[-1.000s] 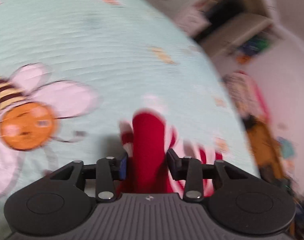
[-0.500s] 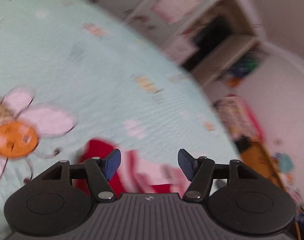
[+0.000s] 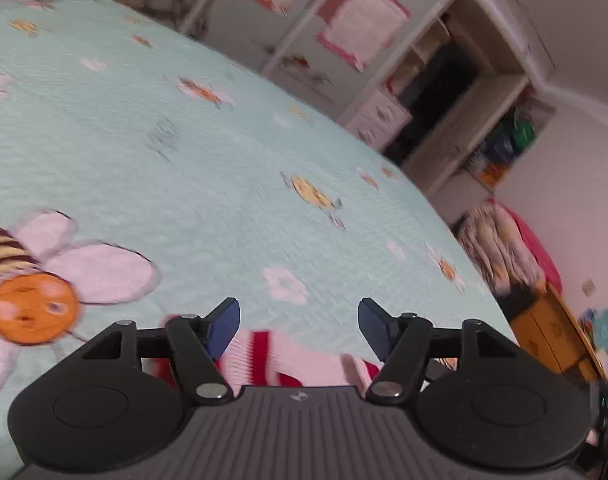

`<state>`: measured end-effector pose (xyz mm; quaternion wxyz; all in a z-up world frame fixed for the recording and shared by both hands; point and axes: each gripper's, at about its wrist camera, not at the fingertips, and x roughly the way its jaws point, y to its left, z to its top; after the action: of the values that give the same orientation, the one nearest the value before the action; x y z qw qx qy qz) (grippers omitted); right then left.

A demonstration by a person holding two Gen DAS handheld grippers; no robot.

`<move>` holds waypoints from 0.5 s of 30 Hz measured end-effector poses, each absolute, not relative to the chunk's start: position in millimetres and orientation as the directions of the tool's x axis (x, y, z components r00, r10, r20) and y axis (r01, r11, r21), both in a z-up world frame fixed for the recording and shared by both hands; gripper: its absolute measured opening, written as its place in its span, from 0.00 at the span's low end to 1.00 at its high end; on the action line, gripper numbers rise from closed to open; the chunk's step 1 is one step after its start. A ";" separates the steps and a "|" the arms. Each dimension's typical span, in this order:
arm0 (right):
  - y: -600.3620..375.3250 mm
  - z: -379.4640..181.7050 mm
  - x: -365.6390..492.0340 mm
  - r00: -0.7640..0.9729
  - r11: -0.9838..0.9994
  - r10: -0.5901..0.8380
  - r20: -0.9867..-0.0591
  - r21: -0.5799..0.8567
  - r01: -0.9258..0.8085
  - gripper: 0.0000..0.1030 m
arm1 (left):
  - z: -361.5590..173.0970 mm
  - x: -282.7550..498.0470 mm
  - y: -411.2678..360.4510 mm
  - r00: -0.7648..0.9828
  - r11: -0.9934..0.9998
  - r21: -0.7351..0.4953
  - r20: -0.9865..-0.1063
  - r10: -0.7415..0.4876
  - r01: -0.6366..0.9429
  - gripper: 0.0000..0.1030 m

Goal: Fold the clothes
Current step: 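Lower the sweater onto the quilt and open both grippers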

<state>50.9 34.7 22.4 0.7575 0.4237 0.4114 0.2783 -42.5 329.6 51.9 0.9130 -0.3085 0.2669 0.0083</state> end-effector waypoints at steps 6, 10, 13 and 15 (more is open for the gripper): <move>45.8 -8.1 71.9 0.553 0.586 0.674 -0.491 0.810 0.005 0.00 | 18.7 -22.4 328.8 0.799 0.863 -0.435 -0.598 -0.063 -0.257 0.21; 35.0 -0.3 65.1 0.549 0.546 0.706 -0.447 0.838 -0.019 0.07 | 26.2 -27.1 328.0 0.800 0.860 -0.430 -0.598 -0.044 -0.274 0.21; 26.0 24.8 48.4 0.564 0.551 0.712 -0.420 0.831 -0.077 0.52 | 46.3 -43.1 328.5 0.825 0.841 -0.454 -0.565 -0.017 -0.294 0.44; 19.9 41.1 36.6 0.568 0.564 0.712 -0.413 0.818 -0.112 0.61 | 65.2 -58.5 325.9 0.831 0.855 -0.426 -0.556 0.011 -0.296 0.64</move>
<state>36.6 19.9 41.1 0.7957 0.3886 0.3858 0.2589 -58.5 325.9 65.2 0.9220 -0.2561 0.2784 0.0830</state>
